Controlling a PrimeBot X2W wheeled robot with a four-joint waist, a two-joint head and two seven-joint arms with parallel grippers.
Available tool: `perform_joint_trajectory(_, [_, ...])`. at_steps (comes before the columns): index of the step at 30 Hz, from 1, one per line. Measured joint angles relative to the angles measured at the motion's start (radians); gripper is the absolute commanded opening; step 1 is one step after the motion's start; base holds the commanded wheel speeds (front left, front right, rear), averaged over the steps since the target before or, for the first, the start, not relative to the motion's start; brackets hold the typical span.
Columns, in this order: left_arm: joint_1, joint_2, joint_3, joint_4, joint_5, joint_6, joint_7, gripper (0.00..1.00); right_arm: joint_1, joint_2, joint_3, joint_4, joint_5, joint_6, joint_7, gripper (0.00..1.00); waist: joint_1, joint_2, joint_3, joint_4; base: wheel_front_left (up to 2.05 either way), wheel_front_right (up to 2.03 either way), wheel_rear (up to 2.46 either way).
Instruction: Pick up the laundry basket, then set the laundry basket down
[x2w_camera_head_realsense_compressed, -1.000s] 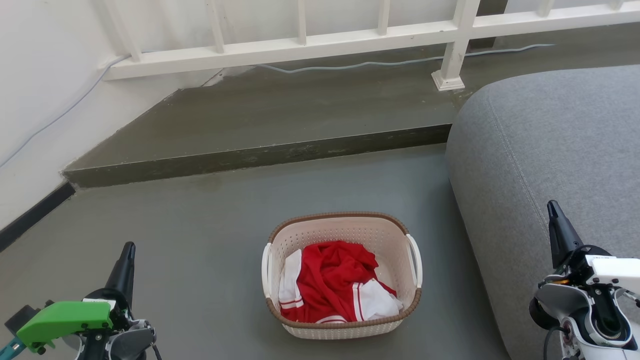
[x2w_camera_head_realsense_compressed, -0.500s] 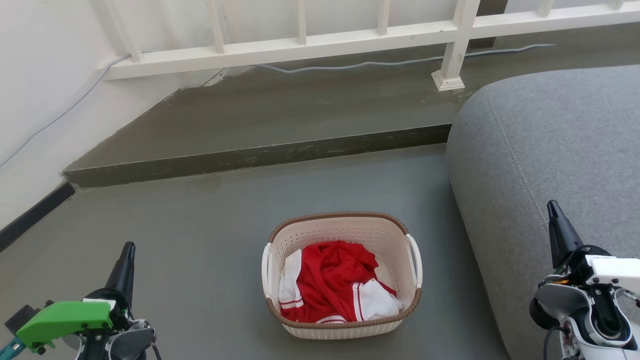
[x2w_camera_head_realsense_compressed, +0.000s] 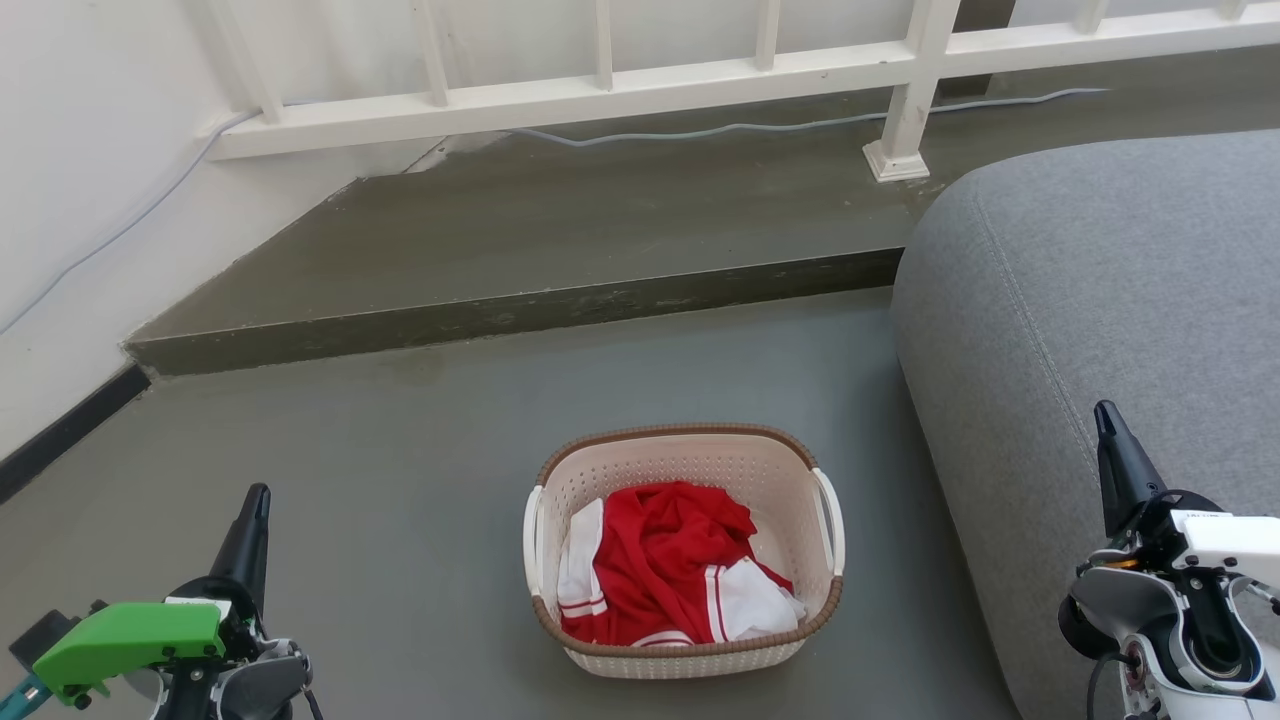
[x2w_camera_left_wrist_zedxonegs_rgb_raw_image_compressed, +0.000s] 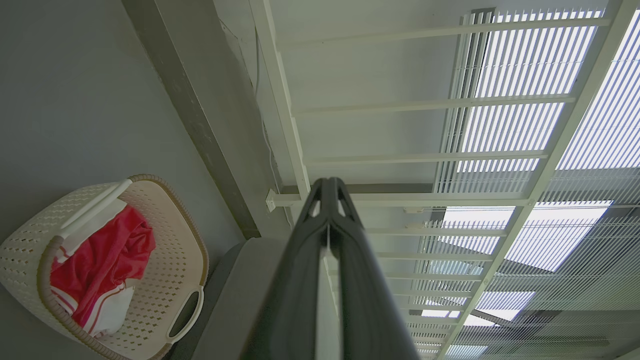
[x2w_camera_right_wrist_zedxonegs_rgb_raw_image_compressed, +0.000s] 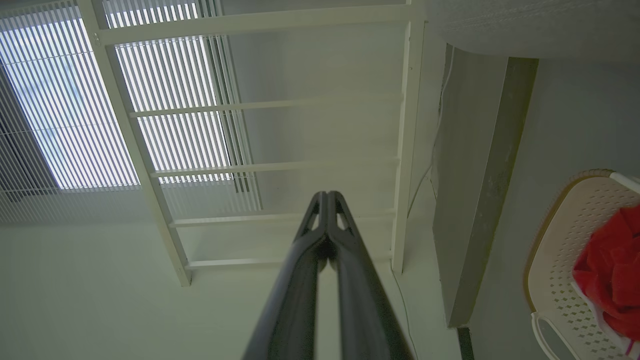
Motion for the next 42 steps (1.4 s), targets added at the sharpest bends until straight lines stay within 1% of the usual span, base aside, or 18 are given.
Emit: perform_joint_trajectory(42, [0.0, 0.0, 0.001, 0.0, 0.0, 0.0, 0.0, 0.0, 0.0, 0.0, 0.0, 0.0, 0.0, 0.0, 0.0, 0.0, 0.0, 0.0, 0.0, 0.0, 0.0, 0.0, 0.0])
